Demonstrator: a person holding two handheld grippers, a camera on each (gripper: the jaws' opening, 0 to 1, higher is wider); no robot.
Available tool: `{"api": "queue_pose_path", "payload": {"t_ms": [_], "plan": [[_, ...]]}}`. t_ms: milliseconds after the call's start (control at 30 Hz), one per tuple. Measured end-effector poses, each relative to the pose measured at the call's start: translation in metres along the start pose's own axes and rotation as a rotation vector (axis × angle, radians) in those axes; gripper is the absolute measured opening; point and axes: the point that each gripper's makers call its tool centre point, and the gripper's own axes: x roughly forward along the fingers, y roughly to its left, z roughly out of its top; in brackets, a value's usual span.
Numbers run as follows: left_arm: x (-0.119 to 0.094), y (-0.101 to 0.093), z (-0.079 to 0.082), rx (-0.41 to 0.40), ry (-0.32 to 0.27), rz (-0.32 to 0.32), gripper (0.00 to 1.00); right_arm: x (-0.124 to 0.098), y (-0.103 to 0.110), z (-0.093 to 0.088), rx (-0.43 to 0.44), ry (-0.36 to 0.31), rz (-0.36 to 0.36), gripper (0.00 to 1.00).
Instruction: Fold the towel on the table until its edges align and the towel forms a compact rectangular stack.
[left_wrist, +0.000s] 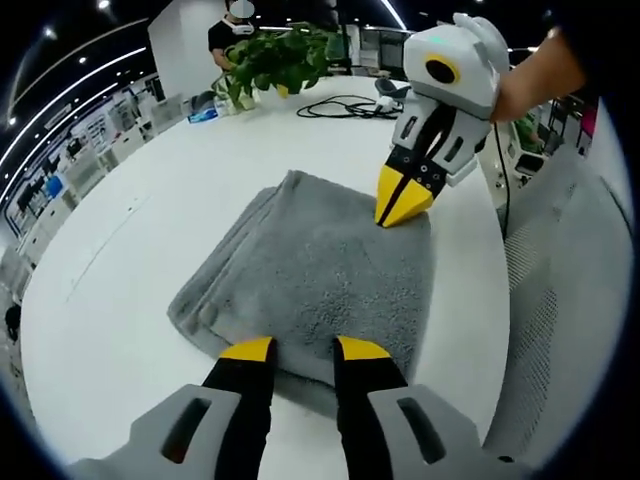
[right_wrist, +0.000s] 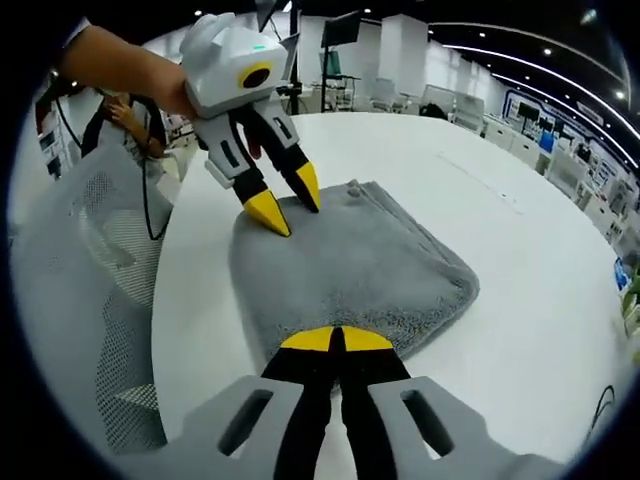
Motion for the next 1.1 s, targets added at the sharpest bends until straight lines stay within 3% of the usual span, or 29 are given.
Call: {"api": "queue_pose_path", "payload": {"t_ms": [200,267,500,633,733,867,967,1100], "plan": [[-0.005,0.002,0.001,-0.059,-0.027,0.005,0.24,-0.005,-0.004,0.008,0.127,-0.072,0.008,0.01],[-0.008,0.004,0.002,-0.095,-0.048,0.015,0.27,-0.009,-0.006,0.010,0.128,-0.084,-0.004,0.10],[-0.013,0.014,0.002,-0.181,-0.073,0.048,0.53,-0.008,-0.002,0.017,0.126,-0.107,-0.009,0.39],[-0.016,0.013,0.004,-0.184,-0.102,0.055,0.66,-0.007,0.001,0.021,0.093,-0.111,-0.029,0.55],[-0.017,0.007,0.006,-0.213,-0.125,0.037,0.76,-0.009,0.002,0.022,0.103,-0.118,-0.031,0.58],[-0.015,-0.006,0.006,-0.263,-0.147,0.006,0.96,-0.010,0.003,0.018,0.067,-0.124,-0.063,0.66],[-0.014,-0.011,0.001,-0.236,-0.136,0.011,0.97,-0.014,0.005,0.014,0.087,-0.126,-0.071,0.67],[-0.011,-0.016,-0.008,-0.233,-0.118,0.008,0.99,-0.009,0.002,0.005,0.108,-0.117,-0.082,0.75]]}}
